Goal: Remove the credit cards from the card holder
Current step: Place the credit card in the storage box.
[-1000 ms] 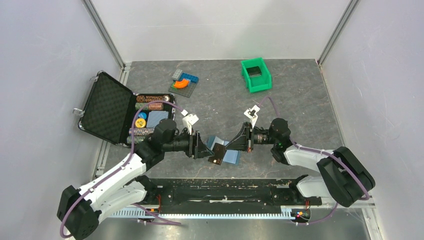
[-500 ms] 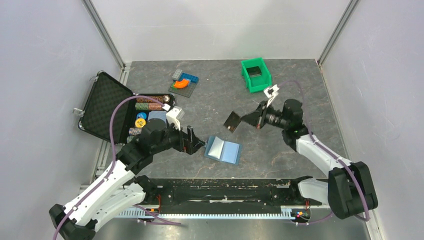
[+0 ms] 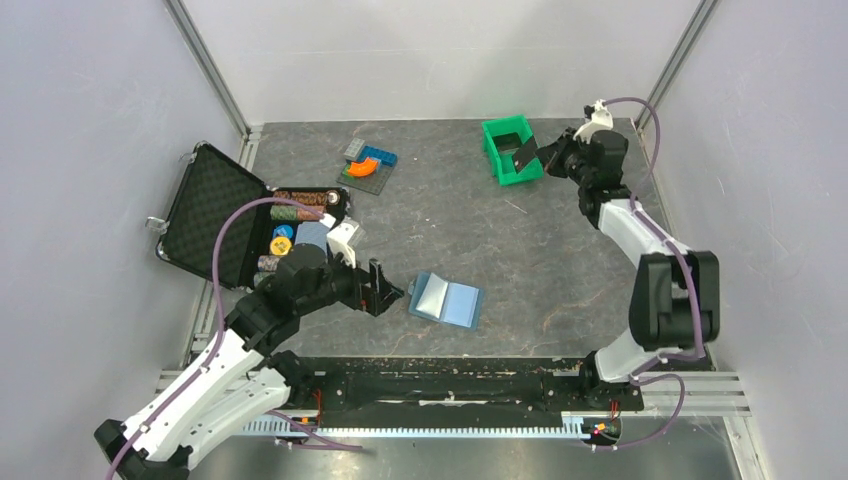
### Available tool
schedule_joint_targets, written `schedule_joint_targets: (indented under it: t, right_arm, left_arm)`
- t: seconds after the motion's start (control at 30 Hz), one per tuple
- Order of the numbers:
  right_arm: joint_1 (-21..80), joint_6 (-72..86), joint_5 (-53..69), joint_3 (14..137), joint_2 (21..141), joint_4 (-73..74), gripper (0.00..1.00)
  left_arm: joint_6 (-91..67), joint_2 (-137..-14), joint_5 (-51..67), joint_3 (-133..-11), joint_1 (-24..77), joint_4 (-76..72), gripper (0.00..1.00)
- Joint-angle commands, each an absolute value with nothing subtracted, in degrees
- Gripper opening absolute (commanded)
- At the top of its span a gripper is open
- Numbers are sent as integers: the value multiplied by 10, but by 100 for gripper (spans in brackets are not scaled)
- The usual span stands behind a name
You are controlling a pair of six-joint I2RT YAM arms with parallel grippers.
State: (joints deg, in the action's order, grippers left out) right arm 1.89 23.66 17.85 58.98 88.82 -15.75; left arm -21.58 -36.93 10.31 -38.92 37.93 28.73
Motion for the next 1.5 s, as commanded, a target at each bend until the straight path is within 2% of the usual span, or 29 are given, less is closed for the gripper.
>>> schedule_joint_targets:
  t: [0.0,0.43,0.97,1.47]
  right_arm:
    - [19,221,89,681,957,-181,0]
    - [20,270,76,861,1164,-187,0]
    - [43,315,93,938,1271,-207,0]
    - [47,331,85,986,1319,-195,2]
  left_arm:
    - [-203,-399,151,-390,377,293,100]
    - [-191,-390,144,-392,376,310,100]
    - [-191,-384,136,-392,376,309,100]
    - [-186,-384,132,-392,376,310,100]
